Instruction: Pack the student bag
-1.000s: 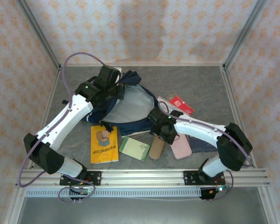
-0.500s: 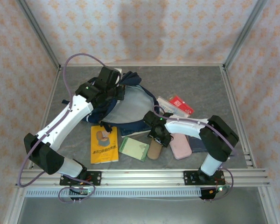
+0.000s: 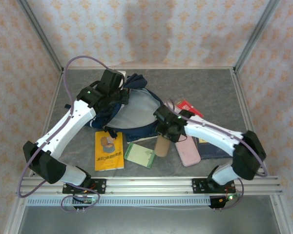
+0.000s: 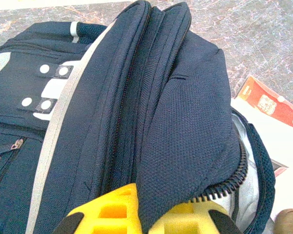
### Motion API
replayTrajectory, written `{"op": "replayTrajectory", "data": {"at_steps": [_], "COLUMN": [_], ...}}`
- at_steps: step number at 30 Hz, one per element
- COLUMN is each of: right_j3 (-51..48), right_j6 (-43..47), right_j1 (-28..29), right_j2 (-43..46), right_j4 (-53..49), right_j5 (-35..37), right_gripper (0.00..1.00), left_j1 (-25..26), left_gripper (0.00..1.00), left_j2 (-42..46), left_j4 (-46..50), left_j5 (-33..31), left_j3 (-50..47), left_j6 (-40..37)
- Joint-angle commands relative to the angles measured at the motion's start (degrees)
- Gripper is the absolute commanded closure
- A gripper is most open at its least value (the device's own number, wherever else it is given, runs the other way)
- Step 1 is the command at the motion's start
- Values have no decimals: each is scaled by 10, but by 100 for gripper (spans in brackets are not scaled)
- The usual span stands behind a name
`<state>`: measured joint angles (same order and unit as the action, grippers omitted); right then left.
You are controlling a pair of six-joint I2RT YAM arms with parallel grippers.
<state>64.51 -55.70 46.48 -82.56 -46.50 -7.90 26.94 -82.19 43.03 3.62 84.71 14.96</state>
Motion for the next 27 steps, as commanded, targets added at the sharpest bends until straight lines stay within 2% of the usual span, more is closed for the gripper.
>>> {"op": "replayTrajectory", "data": {"at_steps": [1, 7, 17, 20, 27], "right_j3": [38, 111, 252, 288, 347], "right_j6": [39, 23, -20, -37, -99], "right_j1": [-27, -64, -77, -77, -66], "right_j2": [57, 30, -156, -216, -340], "right_j4": [17, 86, 179, 197, 307], "right_j5": [-9, -35, -33, -25, -61], "right_gripper": [68, 69, 71, 69, 64], "left_j1": [-6, -6, -4, -4, -6], "left_gripper": [100, 100, 100, 100, 100], "left_j2": [26, 22, 4, 0, -7], "left_j4": [-30, -31, -19, -11, -15], "left_j5": [-3, -2, 10, 12, 20], "left_j3": [36, 62, 129, 143, 155], "left_j6": [-4, -2, -7, -18, -33]}}
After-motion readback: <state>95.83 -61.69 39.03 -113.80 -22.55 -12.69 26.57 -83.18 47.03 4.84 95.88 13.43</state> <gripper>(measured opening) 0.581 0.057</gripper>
